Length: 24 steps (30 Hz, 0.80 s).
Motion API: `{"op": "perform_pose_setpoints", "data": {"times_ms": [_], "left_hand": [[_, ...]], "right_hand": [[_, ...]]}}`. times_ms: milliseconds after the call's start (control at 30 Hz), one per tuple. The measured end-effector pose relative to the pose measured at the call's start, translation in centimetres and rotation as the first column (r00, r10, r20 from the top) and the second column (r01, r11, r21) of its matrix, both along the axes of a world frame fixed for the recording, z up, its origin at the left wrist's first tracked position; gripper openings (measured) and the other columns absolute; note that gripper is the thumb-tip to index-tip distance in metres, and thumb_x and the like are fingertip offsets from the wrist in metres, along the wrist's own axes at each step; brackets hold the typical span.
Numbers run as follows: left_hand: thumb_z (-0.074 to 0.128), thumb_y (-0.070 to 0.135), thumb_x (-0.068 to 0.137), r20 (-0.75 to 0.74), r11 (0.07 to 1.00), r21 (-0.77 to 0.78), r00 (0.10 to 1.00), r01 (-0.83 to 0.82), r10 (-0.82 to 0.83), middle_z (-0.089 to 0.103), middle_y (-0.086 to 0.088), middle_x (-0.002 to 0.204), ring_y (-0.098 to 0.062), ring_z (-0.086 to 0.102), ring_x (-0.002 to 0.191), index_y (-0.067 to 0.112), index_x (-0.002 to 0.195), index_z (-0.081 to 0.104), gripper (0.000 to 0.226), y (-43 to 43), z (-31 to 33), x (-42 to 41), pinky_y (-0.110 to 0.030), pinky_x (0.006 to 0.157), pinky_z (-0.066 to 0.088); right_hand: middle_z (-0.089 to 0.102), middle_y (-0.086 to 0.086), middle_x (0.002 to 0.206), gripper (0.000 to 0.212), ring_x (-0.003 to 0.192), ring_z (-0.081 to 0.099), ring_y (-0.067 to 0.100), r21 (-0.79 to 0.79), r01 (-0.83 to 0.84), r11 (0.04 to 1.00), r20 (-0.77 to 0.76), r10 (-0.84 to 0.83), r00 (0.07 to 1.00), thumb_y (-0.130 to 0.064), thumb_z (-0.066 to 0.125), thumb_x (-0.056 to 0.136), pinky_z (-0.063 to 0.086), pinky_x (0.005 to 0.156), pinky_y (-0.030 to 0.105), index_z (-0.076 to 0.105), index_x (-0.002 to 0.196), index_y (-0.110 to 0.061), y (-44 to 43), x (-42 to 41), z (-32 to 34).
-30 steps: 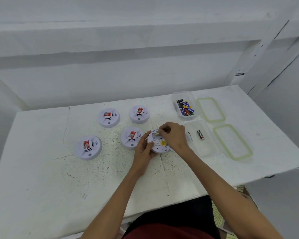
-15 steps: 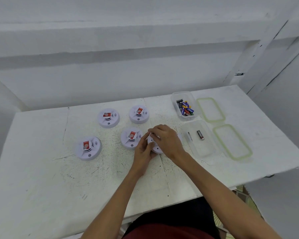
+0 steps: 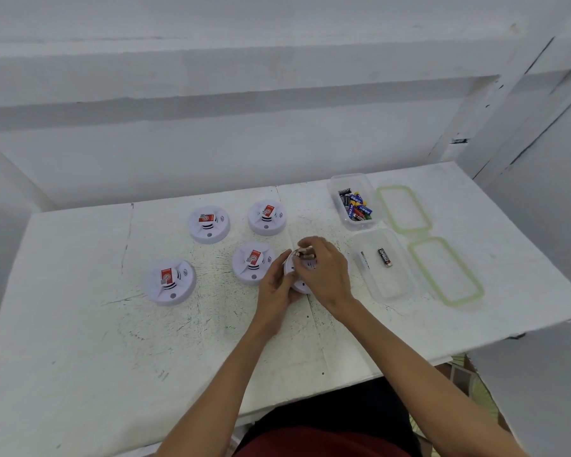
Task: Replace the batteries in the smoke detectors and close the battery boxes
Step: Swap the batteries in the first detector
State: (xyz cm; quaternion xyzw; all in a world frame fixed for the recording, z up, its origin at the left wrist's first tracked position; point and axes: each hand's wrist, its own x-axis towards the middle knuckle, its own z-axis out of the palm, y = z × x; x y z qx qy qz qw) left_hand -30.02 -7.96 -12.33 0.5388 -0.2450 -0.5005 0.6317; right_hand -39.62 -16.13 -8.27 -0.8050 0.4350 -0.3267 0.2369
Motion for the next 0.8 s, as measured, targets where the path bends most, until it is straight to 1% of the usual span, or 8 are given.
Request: {"op": "perform_pose_setpoints", "data": {"times_ms": [67, 133, 233, 300, 433, 533, 700, 800], "left_hand": [[0.051, 0.011, 0.108, 0.001, 1.000, -0.005, 1.000, -0.002, 0.002, 0.065, -0.004, 0.141, -0.025, 0.064, 0.129, 0.027, 0.145, 0.054, 0.041, 0.0, -0.1, 0.0, -0.054, 0.102, 0.055], [0.051, 0.011, 0.108, 0.004, 1.000, -0.013, 1.000, 0.000, 0.000, 0.064, -0.004, 0.143, -0.026, 0.062, 0.131, 0.027, 0.147, 0.053, 0.043, 0.0, -0.1, 0.0, -0.055, 0.103, 0.055], [0.049, 0.009, 0.108, 0.002, 1.000, -0.015, 1.000, 0.002, -0.002, 0.064, -0.002, 0.143, -0.025, 0.062, 0.131, 0.027, 0.147, 0.053, 0.042, 0.1, -0.1, 0.1, -0.054, 0.102, 0.055], [0.047, 0.008, 0.109, -0.004, 1.000, -0.022, 1.000, 0.003, -0.003, 0.066, -0.001, 0.140, -0.024, 0.063, 0.130, 0.030, 0.142, 0.056, 0.042, 0.2, 0.0, 0.1, -0.052, 0.101, 0.056], [0.046, 0.005, 0.109, -0.024, 1.000, -0.026, 1.000, 0.001, -0.001, 0.070, 0.002, 0.135, -0.024, 0.065, 0.127, 0.031, 0.140, 0.058, 0.042, 0.2, 0.5, 0.0, -0.048, 0.098, 0.058], [0.046, 0.006, 0.108, -0.041, 1.000, -0.021, 0.999, -0.009, 0.008, 0.068, 0.002, 0.138, -0.024, 0.064, 0.129, 0.027, 0.145, 0.054, 0.043, 0.2, 0.1, 0.1, -0.048, 0.098, 0.058], [0.048, 0.007, 0.108, -0.076, 1.000, -0.014, 0.997, -0.023, 0.022, 0.064, 0.000, 0.143, -0.023, 0.062, 0.131, 0.026, 0.148, 0.051, 0.045, 0.2, -0.1, 0.1, -0.047, 0.099, 0.057], [0.047, 0.005, 0.108, -0.109, 0.999, -0.020, 0.994, -0.029, 0.026, 0.064, -0.001, 0.144, -0.023, 0.062, 0.132, 0.023, 0.149, 0.050, 0.045, 0.2, -0.1, 0.2, -0.047, 0.100, 0.057]], "right_hand": [[0.054, -0.005, 0.113, 0.016, 0.104, 0.051, 0.012, 0.066, 0.102, 0.993, 0.017, -0.103, 0.994, -0.031, 0.075, 0.081, 0.047, 0.076, 0.019, 0.069, 0.094, -0.024, 0.0, 0.4, -0.1], [0.050, -0.005, 0.117, 0.014, 0.110, 0.042, 0.010, 0.194, 0.147, 0.970, 0.002, -0.150, 0.989, -0.037, 0.078, 0.077, 0.040, 0.082, 0.018, 0.071, 0.087, -0.030, -0.3, 0.5, -0.2], [0.066, -0.011, 0.102, 0.009, 0.098, 0.057, -0.001, 0.403, 0.066, 0.913, 0.082, -0.107, 0.991, -0.037, 0.076, 0.080, 0.047, 0.082, 0.022, 0.070, 0.083, -0.032, -0.5, 0.6, -0.2], [0.068, -0.014, 0.092, 0.007, 0.091, 0.061, -0.001, 0.399, 0.058, 0.915, 0.102, -0.107, 0.989, -0.036, 0.075, 0.082, 0.051, 0.079, 0.023, 0.069, 0.083, -0.032, -0.2, 0.6, -0.4], [0.068, -0.016, 0.090, 0.008, 0.087, 0.062, -0.003, 0.382, 0.073, 0.921, 0.134, -0.133, 0.982, -0.035, 0.077, 0.082, 0.048, 0.075, 0.014, 0.069, 0.083, -0.032, 0.2, 0.7, -0.6], [0.071, -0.015, 0.089, 0.012, 0.084, 0.065, -0.003, 0.424, 0.087, 0.902, 0.172, -0.175, 0.969, -0.035, 0.081, 0.078, 0.051, 0.075, 0.016, 0.071, 0.082, -0.030, 0.1, 0.8, -0.3], [0.075, -0.013, 0.081, 0.014, 0.080, 0.070, 0.002, 0.572, 0.071, 0.817, 0.308, -0.295, 0.905, -0.018, 0.087, 0.070, 0.057, 0.075, 0.022, 0.077, 0.078, -0.023, -0.4, 0.6, 0.2], [0.075, -0.014, 0.083, 0.013, 0.080, 0.069, -0.001, 0.544, 0.075, 0.836, 0.269, -0.258, 0.928, -0.019, 0.086, 0.073, 0.056, 0.073, 0.019, 0.078, 0.082, -0.024, -0.9, 0.6, 0.3]]}}
